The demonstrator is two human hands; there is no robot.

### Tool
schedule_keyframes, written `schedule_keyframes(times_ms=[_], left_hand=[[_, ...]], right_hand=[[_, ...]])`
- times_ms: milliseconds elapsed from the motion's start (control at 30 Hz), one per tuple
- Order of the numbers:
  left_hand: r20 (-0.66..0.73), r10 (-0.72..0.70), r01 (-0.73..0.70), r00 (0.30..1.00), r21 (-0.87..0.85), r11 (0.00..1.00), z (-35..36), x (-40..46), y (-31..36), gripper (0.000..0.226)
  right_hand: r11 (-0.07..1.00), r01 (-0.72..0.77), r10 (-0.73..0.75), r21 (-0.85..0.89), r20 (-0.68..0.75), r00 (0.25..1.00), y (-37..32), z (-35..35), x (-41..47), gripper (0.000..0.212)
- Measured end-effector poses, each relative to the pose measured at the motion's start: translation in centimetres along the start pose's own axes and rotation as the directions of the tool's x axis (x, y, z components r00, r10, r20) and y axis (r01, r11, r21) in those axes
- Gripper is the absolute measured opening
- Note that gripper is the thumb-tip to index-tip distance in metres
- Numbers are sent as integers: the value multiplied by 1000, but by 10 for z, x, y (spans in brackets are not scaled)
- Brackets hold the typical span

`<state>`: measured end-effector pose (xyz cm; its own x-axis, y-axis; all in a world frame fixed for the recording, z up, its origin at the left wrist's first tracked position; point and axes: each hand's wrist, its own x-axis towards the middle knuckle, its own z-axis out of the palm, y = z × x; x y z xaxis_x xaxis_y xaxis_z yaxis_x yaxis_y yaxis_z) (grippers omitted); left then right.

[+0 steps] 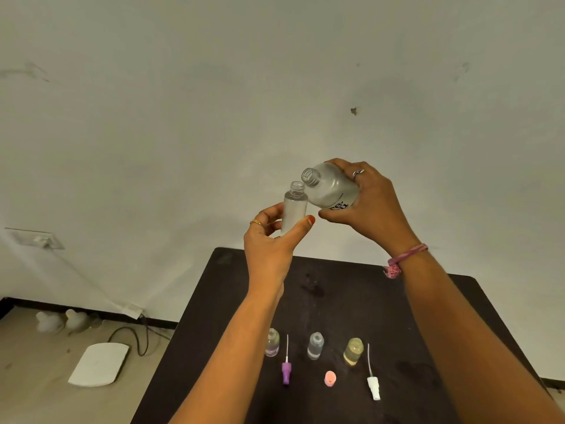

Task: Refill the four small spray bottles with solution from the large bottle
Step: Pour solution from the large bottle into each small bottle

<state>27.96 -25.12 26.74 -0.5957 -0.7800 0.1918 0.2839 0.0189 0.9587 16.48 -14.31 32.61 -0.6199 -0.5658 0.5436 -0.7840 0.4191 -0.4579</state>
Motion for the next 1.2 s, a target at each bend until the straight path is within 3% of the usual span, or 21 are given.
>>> schedule_keyframes(times_ms=[300, 567, 867, 1200], left_hand=[[-37, -30, 32, 999, 79, 996, -58, 13, -40, 49], [-41, -142, 148, 989, 192, 970, -118, 13, -97, 46], [-119, -312, 334, 943, 303, 893, -160, 0, -170, 45], [-221, -481, 529, 848, 412, 742, -177, -8, -223, 47]], right_hand=[[969, -155, 138, 193, 99, 985, -4, 40, -7, 83], [863, -319, 256, 393, 206, 945, 3, 85, -22, 78], [791, -429, 322, 437, 298, 898, 18, 128, -48, 75], [780, -443, 324, 442, 321, 890, 40, 162, -75, 75]])
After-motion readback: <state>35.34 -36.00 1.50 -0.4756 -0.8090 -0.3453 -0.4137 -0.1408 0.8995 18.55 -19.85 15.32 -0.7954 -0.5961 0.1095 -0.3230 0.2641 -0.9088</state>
